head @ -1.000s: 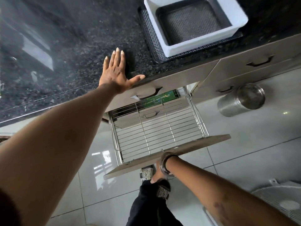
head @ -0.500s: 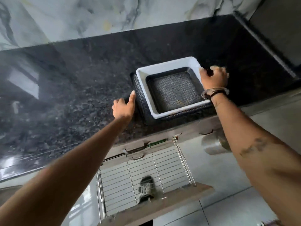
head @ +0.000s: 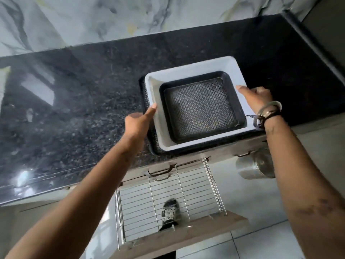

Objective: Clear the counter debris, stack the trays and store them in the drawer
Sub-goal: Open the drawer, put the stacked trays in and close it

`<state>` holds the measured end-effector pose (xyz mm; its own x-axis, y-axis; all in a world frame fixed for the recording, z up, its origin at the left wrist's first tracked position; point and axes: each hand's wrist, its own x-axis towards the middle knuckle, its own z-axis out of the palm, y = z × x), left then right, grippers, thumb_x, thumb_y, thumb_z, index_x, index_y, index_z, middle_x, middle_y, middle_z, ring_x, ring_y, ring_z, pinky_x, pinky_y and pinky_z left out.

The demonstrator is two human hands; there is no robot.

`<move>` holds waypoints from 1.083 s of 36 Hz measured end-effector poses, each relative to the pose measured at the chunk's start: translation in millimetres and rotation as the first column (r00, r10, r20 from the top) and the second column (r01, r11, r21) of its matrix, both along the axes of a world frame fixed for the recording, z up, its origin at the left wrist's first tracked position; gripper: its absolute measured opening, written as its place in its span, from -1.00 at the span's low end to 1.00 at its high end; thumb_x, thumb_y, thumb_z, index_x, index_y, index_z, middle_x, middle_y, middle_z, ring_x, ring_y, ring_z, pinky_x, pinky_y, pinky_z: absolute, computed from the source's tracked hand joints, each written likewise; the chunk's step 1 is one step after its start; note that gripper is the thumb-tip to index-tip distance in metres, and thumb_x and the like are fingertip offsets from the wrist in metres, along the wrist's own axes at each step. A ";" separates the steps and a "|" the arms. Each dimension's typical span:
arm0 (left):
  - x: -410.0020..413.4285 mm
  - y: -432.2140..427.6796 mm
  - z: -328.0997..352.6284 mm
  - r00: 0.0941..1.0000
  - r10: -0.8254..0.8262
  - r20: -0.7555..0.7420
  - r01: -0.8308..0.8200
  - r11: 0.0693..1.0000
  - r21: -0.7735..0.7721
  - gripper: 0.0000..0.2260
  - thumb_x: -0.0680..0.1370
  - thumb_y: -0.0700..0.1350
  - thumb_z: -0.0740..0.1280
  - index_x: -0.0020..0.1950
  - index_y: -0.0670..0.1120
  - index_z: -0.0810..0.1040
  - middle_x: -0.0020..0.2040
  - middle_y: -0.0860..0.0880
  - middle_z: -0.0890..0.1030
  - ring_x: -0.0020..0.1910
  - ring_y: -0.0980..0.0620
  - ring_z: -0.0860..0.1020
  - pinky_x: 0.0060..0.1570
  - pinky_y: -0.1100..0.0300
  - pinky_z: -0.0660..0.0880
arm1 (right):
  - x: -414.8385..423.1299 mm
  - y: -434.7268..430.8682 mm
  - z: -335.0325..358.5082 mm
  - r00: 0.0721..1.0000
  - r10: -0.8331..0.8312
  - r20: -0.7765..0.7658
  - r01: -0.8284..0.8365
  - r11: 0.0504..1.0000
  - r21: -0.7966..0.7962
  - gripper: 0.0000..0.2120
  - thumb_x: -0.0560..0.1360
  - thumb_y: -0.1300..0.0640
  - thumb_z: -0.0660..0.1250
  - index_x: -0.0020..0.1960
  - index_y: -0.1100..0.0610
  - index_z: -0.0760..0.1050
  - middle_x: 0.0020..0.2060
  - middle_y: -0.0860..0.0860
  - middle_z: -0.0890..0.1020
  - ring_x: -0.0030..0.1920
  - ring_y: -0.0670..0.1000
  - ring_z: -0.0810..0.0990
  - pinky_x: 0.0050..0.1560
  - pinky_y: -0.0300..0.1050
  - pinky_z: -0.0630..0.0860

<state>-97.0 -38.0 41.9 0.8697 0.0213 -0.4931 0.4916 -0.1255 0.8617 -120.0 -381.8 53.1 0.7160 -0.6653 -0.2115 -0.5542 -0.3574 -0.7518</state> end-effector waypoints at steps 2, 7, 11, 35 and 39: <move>-32.6 31.5 28.7 0.998 -0.052 0.028 0.053 0.998 -0.036 -0.34 0.30 0.27 0.50 -0.08 -0.36 0.60 -0.15 -0.30 0.62 -0.20 -0.13 0.50 -0.12 -0.03 0.46 | -36.1 21.8 22.3 0.999 0.037 0.035 -0.035 0.998 -0.046 -0.42 0.26 -0.35 0.36 -0.49 0.10 0.20 -0.60 -0.07 0.25 -0.56 -0.09 0.20 -0.53 -0.16 0.17; -138.1 103.8 69.6 0.980 -0.199 -0.023 0.200 0.974 0.106 -0.29 0.30 0.30 0.44 -0.05 -0.38 0.59 -0.08 -0.40 0.66 -0.19 -0.26 0.65 0.00 -0.16 0.57 | -156.5 84.0 49.9 0.987 0.112 0.115 -0.115 0.993 0.015 -0.47 0.39 -0.21 0.40 -0.50 0.10 0.26 -0.65 -0.12 0.25 -0.57 -0.16 0.18 -0.57 -0.29 0.14; -214.9 150.5 49.6 0.940 -0.195 -0.282 0.235 0.965 0.116 -0.46 0.30 0.21 0.53 -0.15 -0.30 0.66 -0.24 -0.23 0.70 -0.27 -0.10 0.63 -0.15 -0.01 0.53 | -237.6 116.8 24.3 0.988 0.153 0.003 -0.153 0.985 0.084 -0.48 0.36 -0.20 0.43 -0.47 0.09 0.25 -0.58 -0.10 0.22 -0.53 -0.14 0.17 -0.51 -0.20 0.15; -212.6 161.4 -339.4 0.754 -0.091 -0.651 0.203 0.974 0.098 -0.74 0.51 -0.11 0.45 0.03 -0.29 0.58 -0.13 -0.13 0.62 -0.04 -0.08 0.58 -0.02 0.01 0.57 | -206.5 134.4 -368.9 0.721 0.290 -0.629 -0.049 0.928 0.371 -0.55 0.30 -0.08 0.53 -0.33 0.00 0.23 -0.39 -0.02 0.31 -0.42 -0.03 0.29 -0.41 -0.15 0.22; -233.9 169.4 -372.3 0.780 -0.026 -0.625 0.129 0.985 0.119 -0.69 0.51 -0.23 0.42 0.17 -0.39 0.55 0.00 -0.24 0.62 0.04 -0.11 0.57 0.05 0.04 0.51 | -216.7 131.2 -402.4 0.692 0.357 -0.628 -0.115 0.913 0.392 -0.46 0.32 -0.07 0.53 0.16 0.19 0.48 0.10 0.11 0.56 0.10 0.13 0.55 0.15 0.01 0.48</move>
<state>-331.0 131.4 -330.4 0.3799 0.0835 -0.9213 0.8947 -0.2860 0.3430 -336.7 -250.6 -349.4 0.4206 -0.3098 -0.8527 -0.8784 -0.3743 -0.2973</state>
